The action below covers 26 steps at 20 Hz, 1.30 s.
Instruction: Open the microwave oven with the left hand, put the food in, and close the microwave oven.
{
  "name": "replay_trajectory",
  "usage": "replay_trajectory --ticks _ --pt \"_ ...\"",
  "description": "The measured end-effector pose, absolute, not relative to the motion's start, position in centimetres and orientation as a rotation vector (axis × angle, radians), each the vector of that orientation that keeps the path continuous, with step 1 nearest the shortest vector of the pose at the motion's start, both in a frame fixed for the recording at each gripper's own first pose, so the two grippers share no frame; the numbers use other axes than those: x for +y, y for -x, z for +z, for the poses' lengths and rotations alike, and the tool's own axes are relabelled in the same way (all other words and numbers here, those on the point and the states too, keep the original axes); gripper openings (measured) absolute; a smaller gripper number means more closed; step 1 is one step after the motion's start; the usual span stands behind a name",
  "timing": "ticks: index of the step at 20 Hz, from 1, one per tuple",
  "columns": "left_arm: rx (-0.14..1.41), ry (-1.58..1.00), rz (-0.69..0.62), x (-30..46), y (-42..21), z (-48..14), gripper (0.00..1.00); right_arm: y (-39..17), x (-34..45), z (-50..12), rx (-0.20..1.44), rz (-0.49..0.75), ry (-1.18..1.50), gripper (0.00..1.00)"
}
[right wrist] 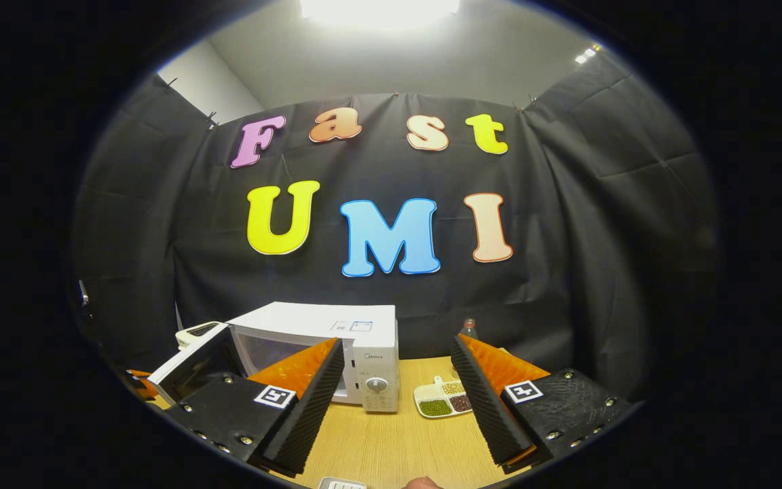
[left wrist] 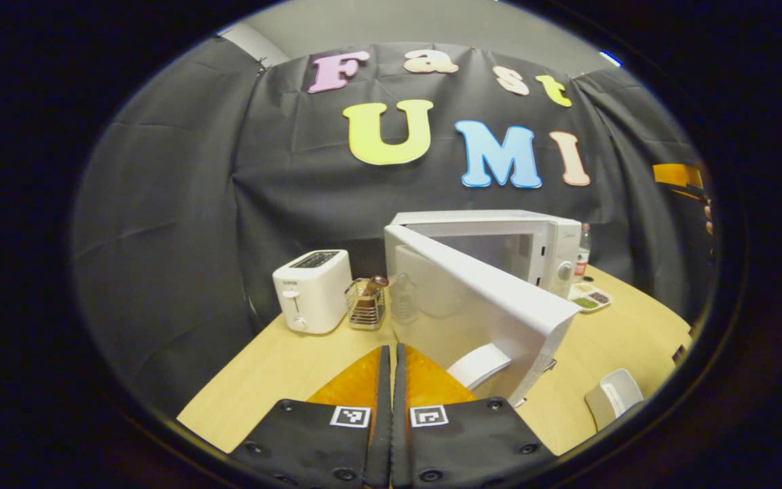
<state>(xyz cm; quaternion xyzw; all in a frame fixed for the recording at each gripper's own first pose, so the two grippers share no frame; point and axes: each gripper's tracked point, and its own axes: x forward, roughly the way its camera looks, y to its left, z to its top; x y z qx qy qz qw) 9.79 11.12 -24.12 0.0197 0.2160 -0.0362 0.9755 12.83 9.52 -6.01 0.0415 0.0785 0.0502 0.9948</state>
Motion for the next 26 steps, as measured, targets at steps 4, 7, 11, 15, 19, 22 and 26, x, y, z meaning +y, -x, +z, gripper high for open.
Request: replay_trajectory --ticks 4,7,11,15,19,22,26 --pt "0.443 -0.019 -0.154 8.0 -11.4 -24.3 0.07 -12.9 9.1 -5.9 0.159 0.076 -0.075 0.96" --pt "0.439 -0.008 -0.223 5.6 -12.5 -24.4 0.07 -12.8 8.9 -5.9 0.161 0.057 -0.069 0.96" --pt "0.443 0.003 -0.316 2.4 -14.1 -24.9 0.07 -12.5 8.4 -6.2 0.172 0.026 -0.059 0.96" --pt "0.435 0.016 -0.395 -0.7 -15.9 -25.2 0.07 -12.0 7.6 -6.7 0.186 -0.021 -0.046 0.96" --pt "0.433 0.045 -0.466 -3.5 -17.9 -25.6 0.07 -11.6 6.8 -7.0 0.203 -0.072 -0.048 0.96" --pt "0.418 0.036 -0.497 -4.9 -20.1 -25.6 0.07 -11.2 6.2 -7.0 0.208 -0.108 -0.046 0.96" --pt "0.416 0.047 -0.512 -6.7 -22.8 -26.4 0.07 -11.0 5.8 -7.4 0.218 -0.145 -0.043 0.96"
